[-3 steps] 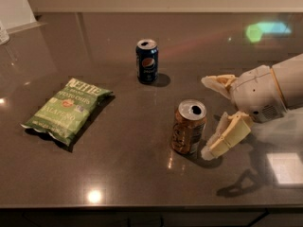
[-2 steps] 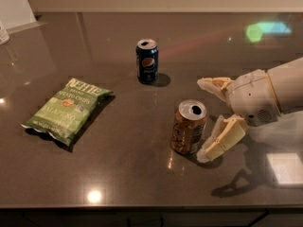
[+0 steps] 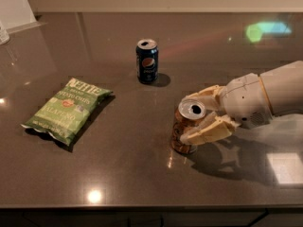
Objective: Knock orange can over
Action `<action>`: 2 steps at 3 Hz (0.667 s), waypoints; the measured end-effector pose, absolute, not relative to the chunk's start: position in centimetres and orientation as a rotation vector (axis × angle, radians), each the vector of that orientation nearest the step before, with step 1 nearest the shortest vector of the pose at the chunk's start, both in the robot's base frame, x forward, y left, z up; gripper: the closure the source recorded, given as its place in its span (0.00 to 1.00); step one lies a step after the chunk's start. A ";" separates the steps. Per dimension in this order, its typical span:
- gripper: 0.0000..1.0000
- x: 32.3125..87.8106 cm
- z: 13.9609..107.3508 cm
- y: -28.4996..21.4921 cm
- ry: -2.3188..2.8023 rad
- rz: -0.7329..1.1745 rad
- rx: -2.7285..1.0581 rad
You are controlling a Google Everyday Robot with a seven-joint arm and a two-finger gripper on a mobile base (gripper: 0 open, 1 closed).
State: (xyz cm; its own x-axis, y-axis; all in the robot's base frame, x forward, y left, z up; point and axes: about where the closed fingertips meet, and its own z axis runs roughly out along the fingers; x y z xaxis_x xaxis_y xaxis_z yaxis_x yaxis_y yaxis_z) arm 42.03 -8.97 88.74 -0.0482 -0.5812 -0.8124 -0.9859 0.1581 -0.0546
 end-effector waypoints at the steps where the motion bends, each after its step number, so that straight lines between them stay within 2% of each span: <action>1: 0.62 42.3 89.0 -8.9 1.725 0.726 -1.502; 2: 0.86 42.9 90.6 -9.4 1.774 0.687 -1.531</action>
Offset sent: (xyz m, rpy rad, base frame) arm 0.0200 -0.0173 0.0368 -0.1366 0.0554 -0.0428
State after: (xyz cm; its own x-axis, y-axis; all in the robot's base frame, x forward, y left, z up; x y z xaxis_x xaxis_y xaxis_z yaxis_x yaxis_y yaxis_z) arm 42.94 -9.42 90.60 -0.0717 -0.6228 -0.7791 -0.9851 0.1666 -0.0426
